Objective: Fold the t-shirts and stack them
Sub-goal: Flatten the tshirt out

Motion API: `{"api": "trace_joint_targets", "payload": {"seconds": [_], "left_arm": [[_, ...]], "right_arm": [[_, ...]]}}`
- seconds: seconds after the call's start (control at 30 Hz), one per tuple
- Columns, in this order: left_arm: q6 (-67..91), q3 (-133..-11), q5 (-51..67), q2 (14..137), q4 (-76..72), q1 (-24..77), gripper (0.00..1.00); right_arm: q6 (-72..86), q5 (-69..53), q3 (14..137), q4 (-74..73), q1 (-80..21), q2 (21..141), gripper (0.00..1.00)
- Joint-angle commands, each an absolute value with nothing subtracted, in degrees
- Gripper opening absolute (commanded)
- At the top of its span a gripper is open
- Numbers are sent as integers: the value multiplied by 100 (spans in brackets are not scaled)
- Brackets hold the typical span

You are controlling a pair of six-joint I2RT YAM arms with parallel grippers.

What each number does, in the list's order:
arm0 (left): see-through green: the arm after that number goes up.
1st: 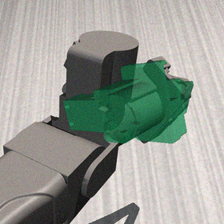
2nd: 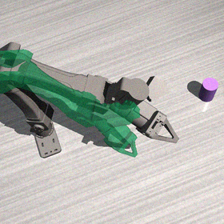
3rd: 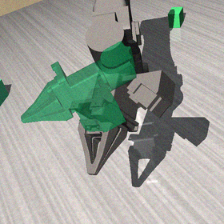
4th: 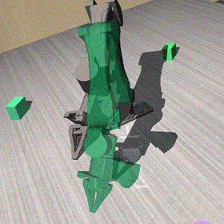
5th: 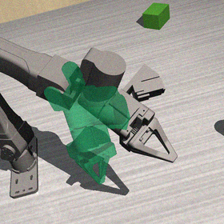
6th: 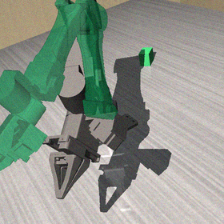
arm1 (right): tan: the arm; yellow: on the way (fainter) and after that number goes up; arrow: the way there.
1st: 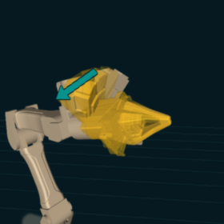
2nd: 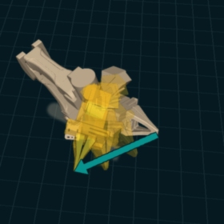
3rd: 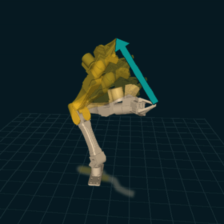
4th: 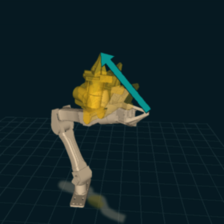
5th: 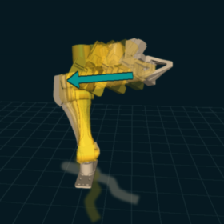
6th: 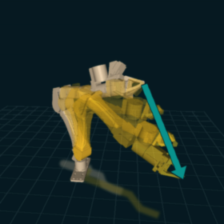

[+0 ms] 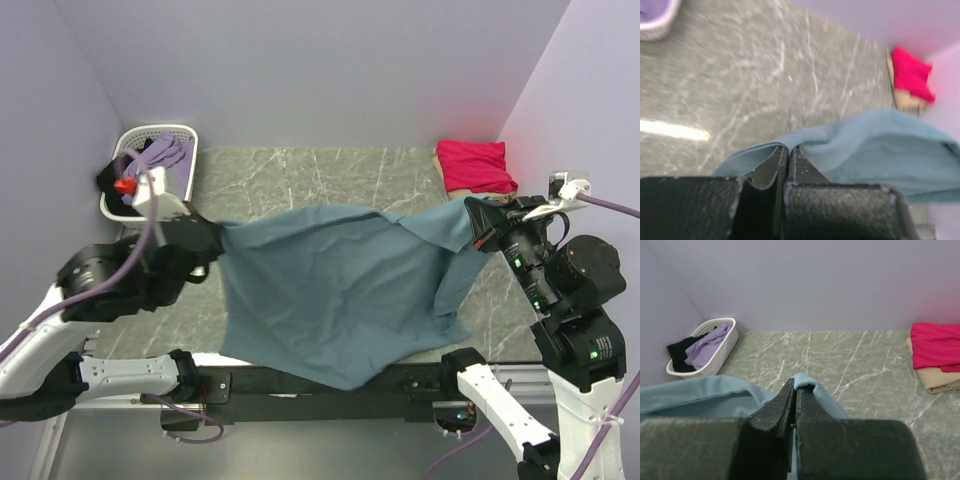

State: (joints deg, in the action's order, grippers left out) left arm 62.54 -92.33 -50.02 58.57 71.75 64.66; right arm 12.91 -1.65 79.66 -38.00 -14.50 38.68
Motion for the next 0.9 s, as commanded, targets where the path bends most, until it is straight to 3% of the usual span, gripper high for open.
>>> {"api": "trace_joint_targets", "payload": {"seconds": [0.0, 0.43, 0.57, 0.73, 0.87], "left_arm": [[5926, -9641, -5765, 5599, 7481, 6126, 1], [4078, -10247, -6196, 6671, 5959, 4983, 1], [3000, -10475, -5469, 6259, 4783, 4983, 1], [2505, -11214, -4203, 6223, 4728, 4992, 1], [2470, -11085, -3536, 5776, 4641, 4983, 1]], "right_arm": [[1222, -9, 8051, -3279, -1485, 4043, 0], [1099, 484, 7953, -2373, -1485, 5176, 0], [915, 352, 8629, -2540, -1494, 5229, 0], [844, -191, 9272, -2813, -1503, 5090, 0], [835, -237, 9351, -2768, -1494, 4510, 0]]}}
